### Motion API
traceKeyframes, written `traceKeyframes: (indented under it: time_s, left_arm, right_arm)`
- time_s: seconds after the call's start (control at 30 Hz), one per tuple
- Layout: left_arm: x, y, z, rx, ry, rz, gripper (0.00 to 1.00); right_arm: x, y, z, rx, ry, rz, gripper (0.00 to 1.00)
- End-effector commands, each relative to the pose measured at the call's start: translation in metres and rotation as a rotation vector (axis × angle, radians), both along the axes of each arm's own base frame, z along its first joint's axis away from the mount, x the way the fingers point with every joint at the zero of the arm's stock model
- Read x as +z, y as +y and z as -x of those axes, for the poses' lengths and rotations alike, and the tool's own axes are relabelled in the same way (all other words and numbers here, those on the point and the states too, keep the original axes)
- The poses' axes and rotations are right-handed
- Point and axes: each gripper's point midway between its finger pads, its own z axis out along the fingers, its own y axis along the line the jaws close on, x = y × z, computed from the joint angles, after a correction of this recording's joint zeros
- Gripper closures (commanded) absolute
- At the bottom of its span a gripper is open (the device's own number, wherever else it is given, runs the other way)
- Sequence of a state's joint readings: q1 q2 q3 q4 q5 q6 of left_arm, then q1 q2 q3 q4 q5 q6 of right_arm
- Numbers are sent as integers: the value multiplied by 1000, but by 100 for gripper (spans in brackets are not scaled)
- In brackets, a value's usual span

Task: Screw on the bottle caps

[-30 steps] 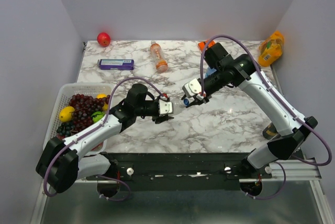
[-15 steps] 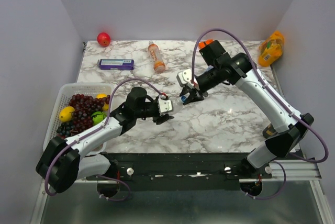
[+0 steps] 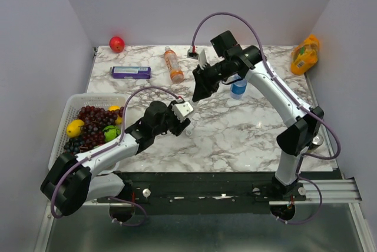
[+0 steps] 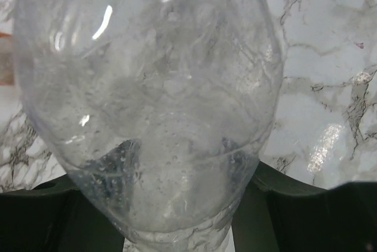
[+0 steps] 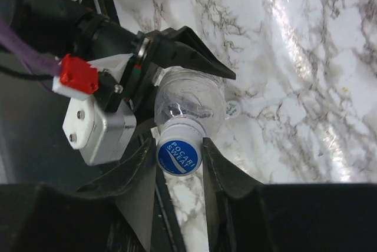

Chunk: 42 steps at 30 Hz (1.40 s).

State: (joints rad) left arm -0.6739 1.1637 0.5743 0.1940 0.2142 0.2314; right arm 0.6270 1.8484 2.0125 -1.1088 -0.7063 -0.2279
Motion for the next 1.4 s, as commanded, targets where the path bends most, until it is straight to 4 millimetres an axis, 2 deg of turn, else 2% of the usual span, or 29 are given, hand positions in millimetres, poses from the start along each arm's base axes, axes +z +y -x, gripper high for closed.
traceKeyframes:
  time_s: [0.0, 0.07, 0.1, 0.17, 0.2, 0.23, 0.3, 0.33, 0.37, 0.43, 0.47, 0.5, 0.53, 0.57, 0.6, 0.63, 0.67, 0.7, 0.73, 0.77, 0.83, 1.07, 1.3, 1.37]
  left_arm:
    - [93, -22, -20, 39, -242, 218, 100]
    - [83, -21, -17, 39, -210, 195, 100]
    - [79, -20, -16, 34, -196, 183, 100]
    - [62, -18, -10, 21, -147, 134, 100]
    - [57, -17, -6, 8, -133, 123, 100]
    - [46, -16, -1, -3, -101, 99, 100]
    - [35, -17, 10, -51, -62, 80, 100]
    - [27, -16, 15, -68, -34, 59, 100]
    - [22, -16, 19, -83, -18, 53, 100]
    - [18, -16, 25, -105, 4, 53, 100]
    - [16, -16, 28, -119, 11, 51, 100]
    - [19, -17, 29, -134, 8, 59, 100]
    - [18, -19, 36, -186, 24, 57, 100]
    - [24, -18, 32, -199, 10, 60, 100]
    - [25, -17, 32, -215, 6, 51, 100]
    - [22, -15, 35, -256, -7, 17, 100]
    - [28, -17, 37, -303, -20, 15, 100]
    - [29, -17, 38, -327, -28, -1, 100]
    - [23, -14, 42, -352, -10, -35, 100]
    - [29, -16, 43, -396, -48, -50, 100]
    - [24, -14, 49, -440, -35, -87, 100]
    - [31, -18, 52, -496, -25, -99, 100]
    - [43, -25, 47, -456, 19, -53, 100]
    - [48, -28, 47, -442, 44, -22, 100]
  right_arm:
    - [-42, 2, 0, -185, 227, 158, 66]
    - [-37, 4, -12, -203, 187, 150, 57]
    - [-13, 9, -21, -201, 119, 102, 55]
    - [11, 10, -33, -183, 8, 64, 50]
    - [24, 9, -36, -177, -42, 45, 44]
    - [48, 8, -43, -184, -128, 11, 41]
    - [86, 2, -40, -180, -231, -61, 34]
    - [99, 0, -37, -171, -272, -84, 33]
    - [124, -8, -27, -180, -326, -128, 31]
    - [145, -14, -21, -180, -401, -180, 27]
    - [129, -16, -18, -125, -420, -154, 27]
    - [148, -23, -1, -69, -500, -202, 27]
    - [148, -21, 22, 63, -512, -252, 27]
    - [139, -25, 31, 224, -647, -246, 27]
    - [123, -37, 56, 326, -662, -239, 26]
    - [111, -39, 65, 403, -698, -246, 25]
    - [106, -43, 67, 475, -800, -239, 23]
    - [88, -45, 67, 499, -804, -219, 22]
    - [86, -49, 70, 525, -834, -212, 21]
    - [82, -51, 70, 585, -893, -200, 21]
    - [69, -52, 72, 637, -876, -173, 20]
    - [58, -38, 71, 712, -899, -178, 19]
    - [34, -43, 91, 843, -905, -155, 17]
    - [27, -44, 91, 846, -905, -134, 17]
